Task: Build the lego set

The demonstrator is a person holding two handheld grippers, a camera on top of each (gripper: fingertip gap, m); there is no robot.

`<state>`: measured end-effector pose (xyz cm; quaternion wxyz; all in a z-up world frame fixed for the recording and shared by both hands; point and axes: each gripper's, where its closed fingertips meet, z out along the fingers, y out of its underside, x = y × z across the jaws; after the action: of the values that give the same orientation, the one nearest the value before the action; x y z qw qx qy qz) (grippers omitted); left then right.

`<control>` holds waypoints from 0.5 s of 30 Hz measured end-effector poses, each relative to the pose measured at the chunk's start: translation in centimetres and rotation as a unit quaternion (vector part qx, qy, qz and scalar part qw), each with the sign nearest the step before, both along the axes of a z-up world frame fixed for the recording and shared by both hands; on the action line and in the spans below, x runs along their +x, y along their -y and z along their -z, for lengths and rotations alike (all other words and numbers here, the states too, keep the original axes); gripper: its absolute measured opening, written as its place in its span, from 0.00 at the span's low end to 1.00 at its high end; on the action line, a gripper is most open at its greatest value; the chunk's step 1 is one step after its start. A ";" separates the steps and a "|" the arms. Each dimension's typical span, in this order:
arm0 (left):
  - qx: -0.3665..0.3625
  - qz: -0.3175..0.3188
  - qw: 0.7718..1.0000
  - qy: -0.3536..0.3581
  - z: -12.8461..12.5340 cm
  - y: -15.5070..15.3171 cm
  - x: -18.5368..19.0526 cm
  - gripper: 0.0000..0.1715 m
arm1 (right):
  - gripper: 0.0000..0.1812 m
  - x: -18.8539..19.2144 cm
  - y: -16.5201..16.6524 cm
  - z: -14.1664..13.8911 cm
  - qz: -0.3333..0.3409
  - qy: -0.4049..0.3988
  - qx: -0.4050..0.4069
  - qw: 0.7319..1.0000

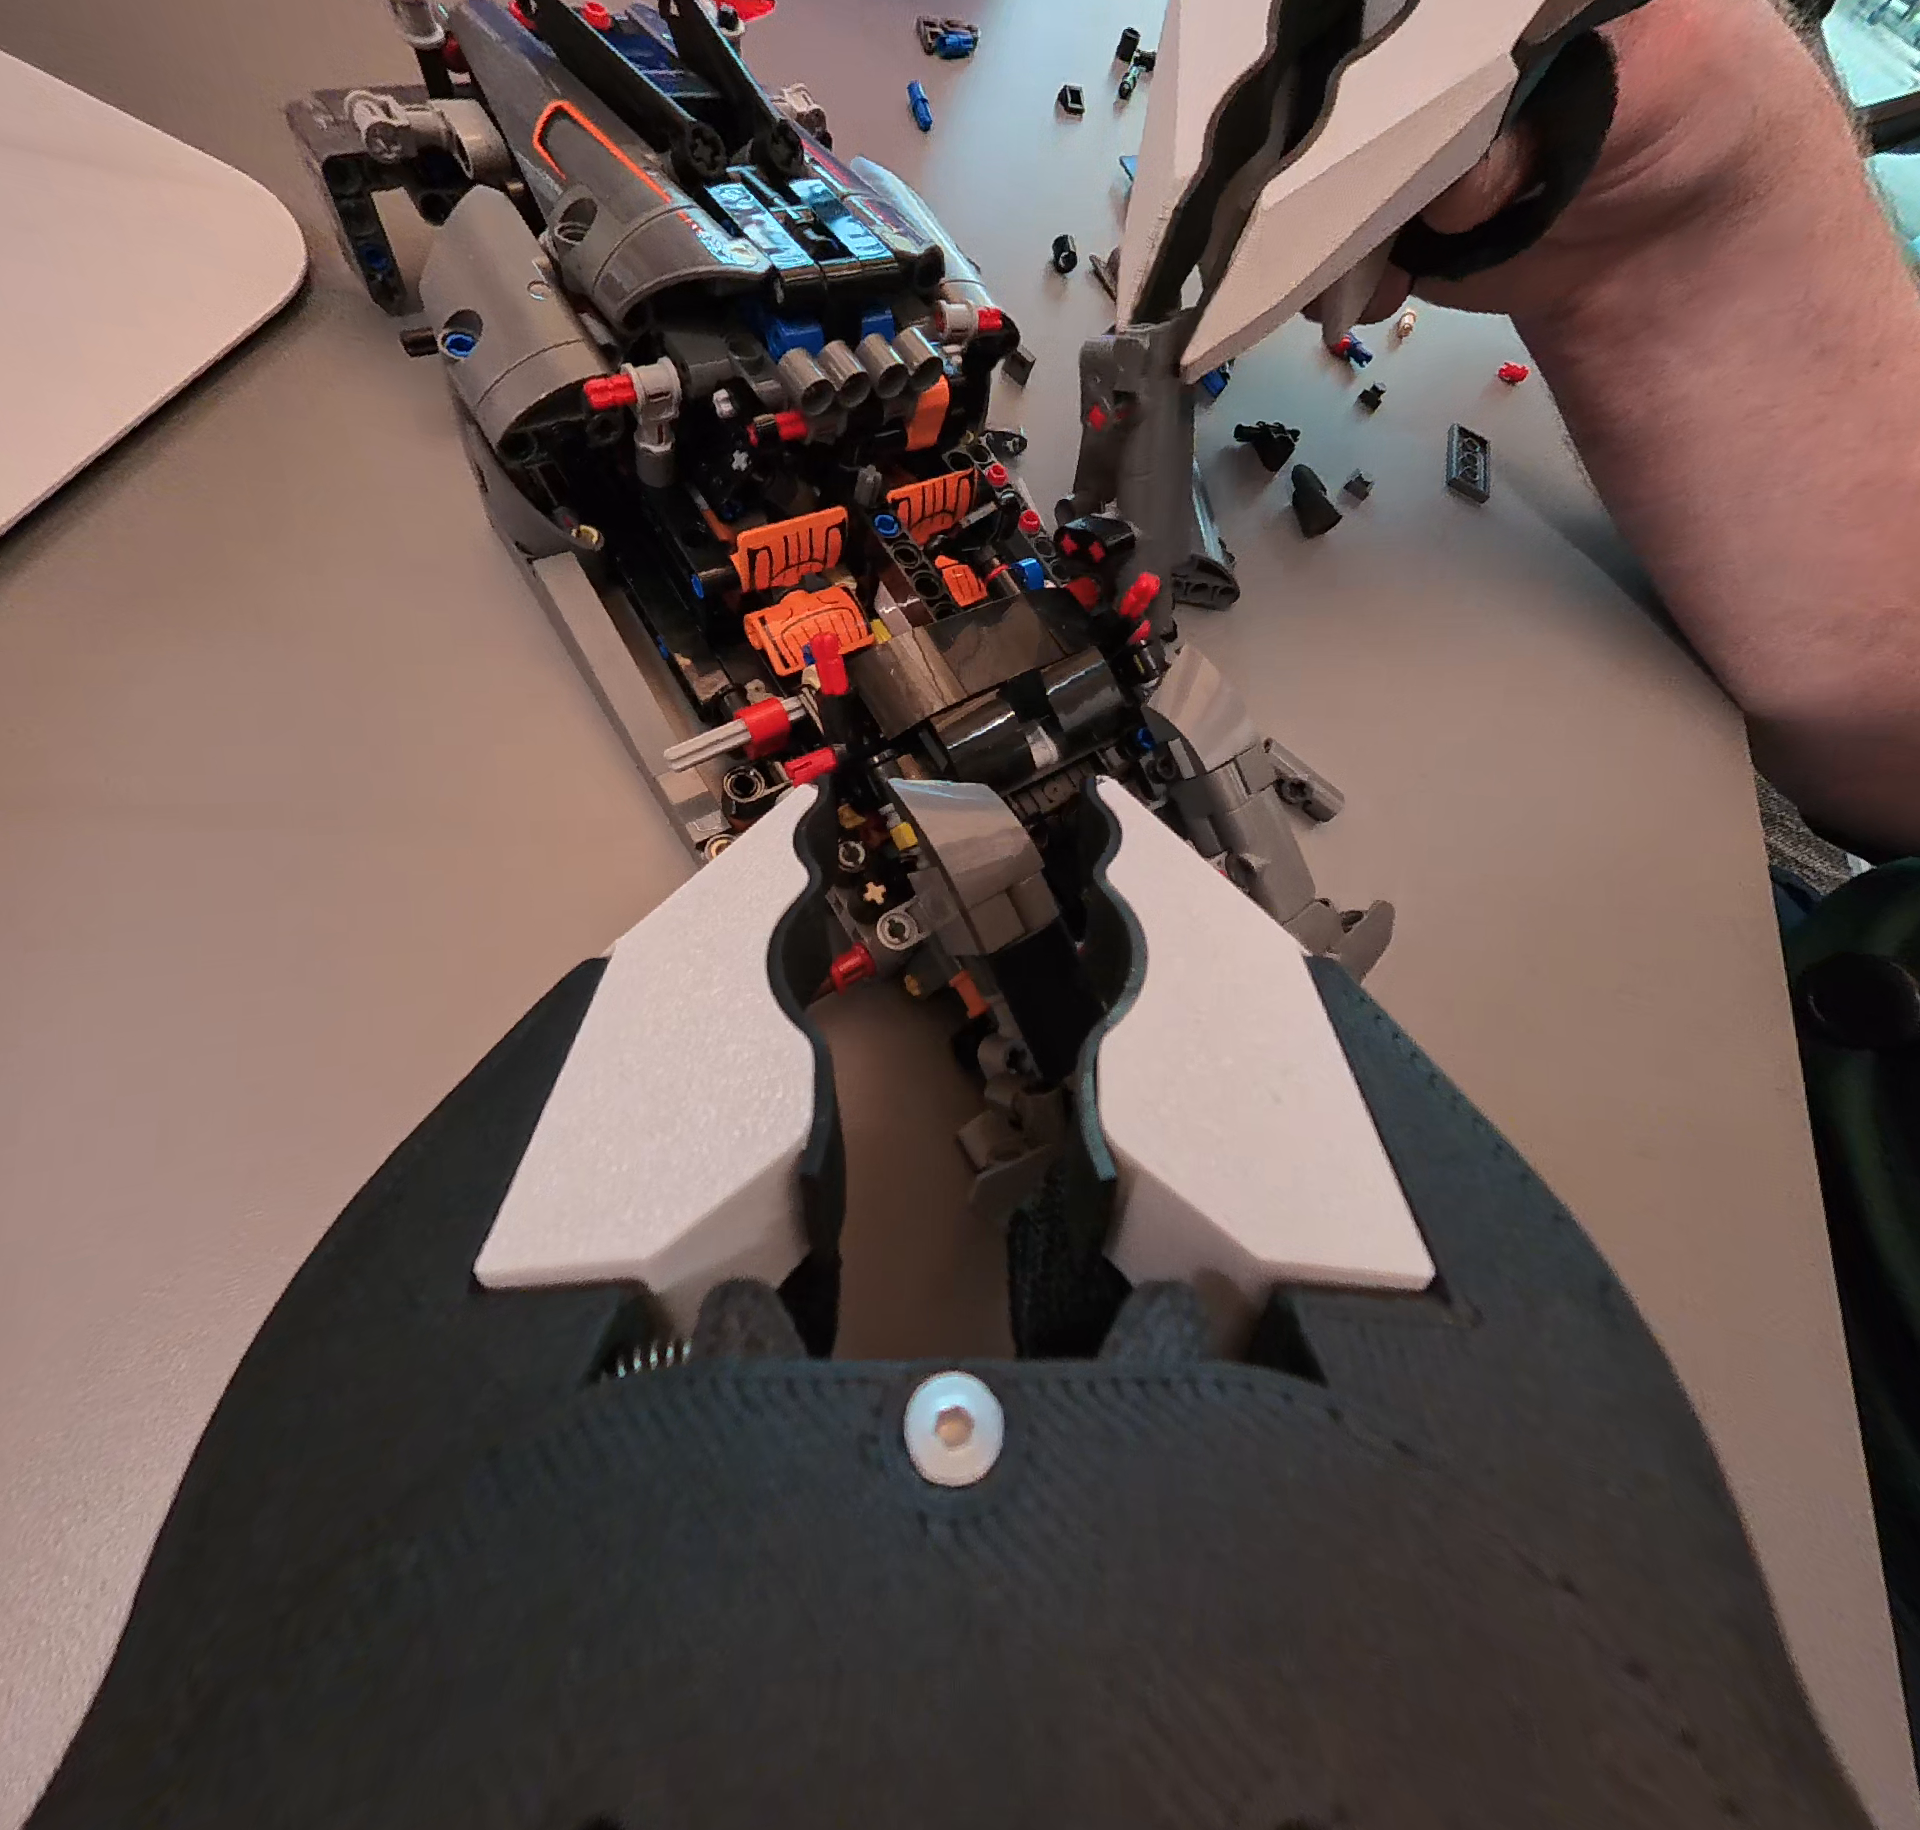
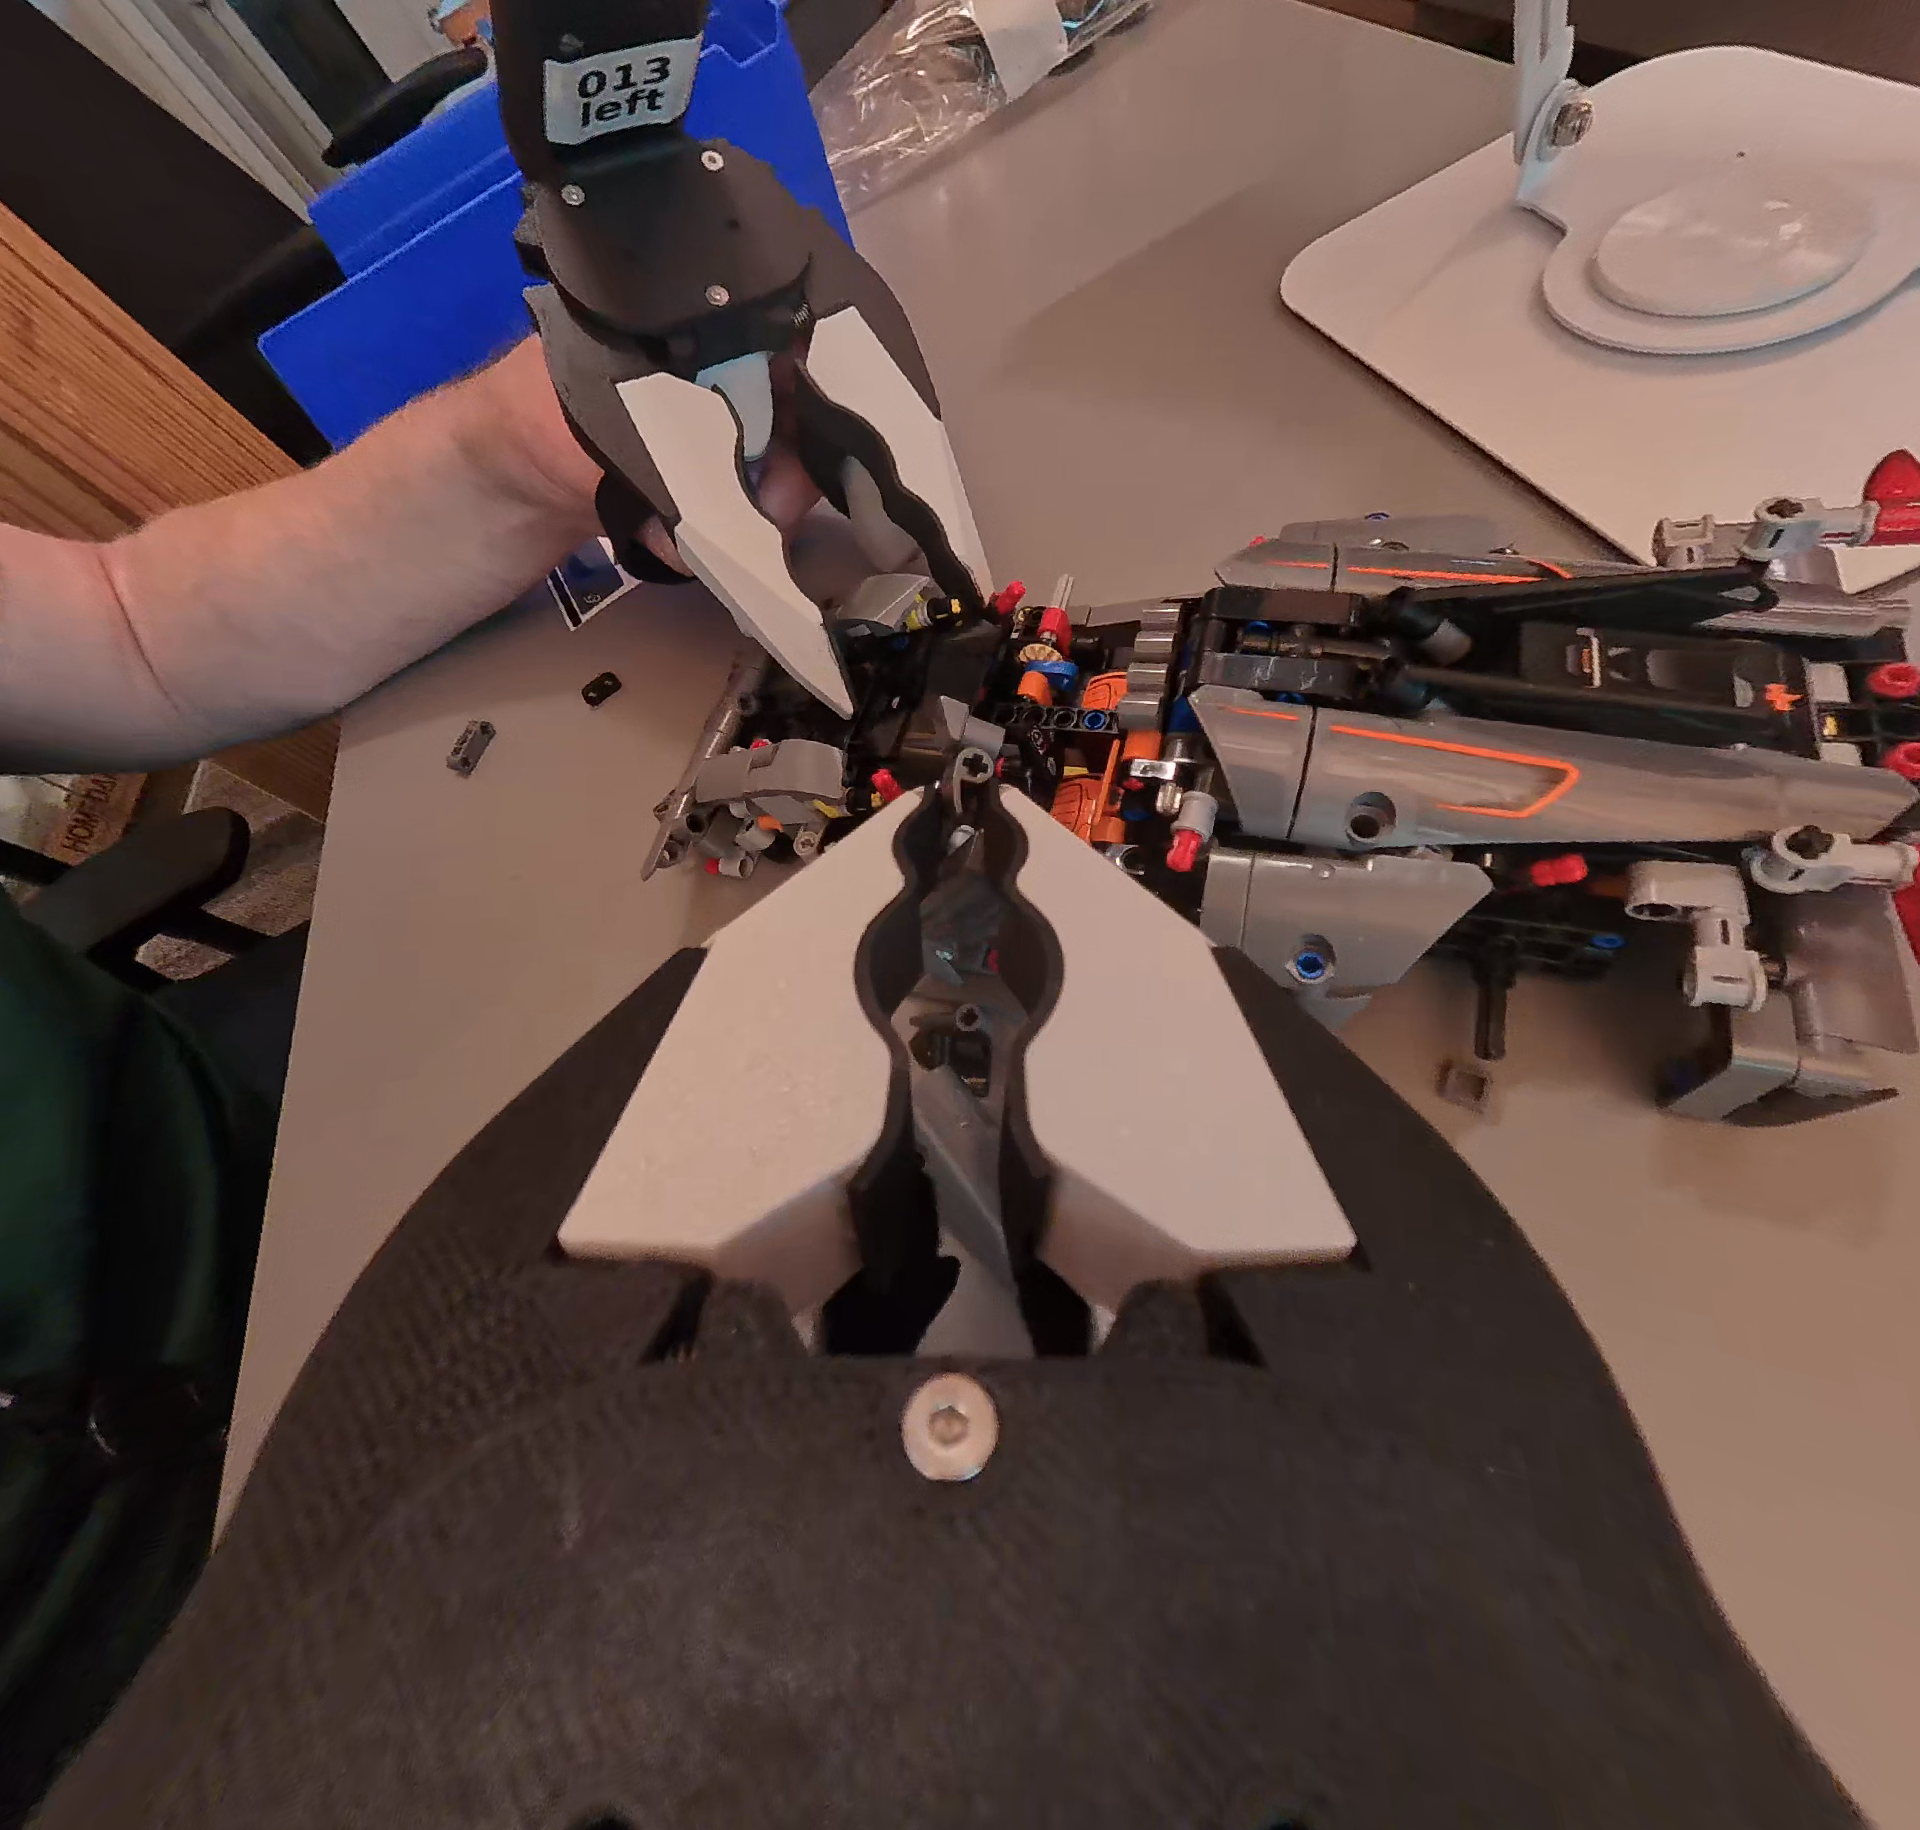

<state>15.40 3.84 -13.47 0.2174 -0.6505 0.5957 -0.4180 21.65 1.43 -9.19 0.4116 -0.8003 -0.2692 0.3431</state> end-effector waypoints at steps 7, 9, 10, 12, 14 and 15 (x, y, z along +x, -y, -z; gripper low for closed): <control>-0.001 0.000 1.000 0.001 0.0 -0.1 0.0 0.25 | 0.03 1.5 -0.6 1.1 0.042 0.000 -0.039 0.998; -0.002 0.000 1.000 0.001 0.0 -0.1 0.0 0.25 | 0.02 1.8 -0.7 1.4 0.049 0.005 -0.046 0.998; -0.002 0.000 1.000 0.001 0.0 -0.1 0.0 0.25 | 0.03 2.0 -0.7 1.6 0.054 0.008 -0.051 0.997; -0.003 0.000 1.000 0.001 0.0 -0.1 0.0 0.25 | 0.03 2.2 -0.7 1.8 0.059 0.005 -0.061 0.996; -0.003 0.000 1.000 0.001 0.0 -0.1 0.0 0.25 | 0.03 2.4 -0.8 2.1 0.065 0.017 -0.064 0.996; -0.003 0.000 1.000 0.001 0.0 -0.1 0.0 0.25 | 0.03 2.4 -0.8 2.2 0.066 0.017 -0.066 0.995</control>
<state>15.40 3.95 -13.44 0.2163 -0.6505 0.5943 -0.4206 24.07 2.22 -11.35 0.3750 -0.8475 -0.1995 0.3183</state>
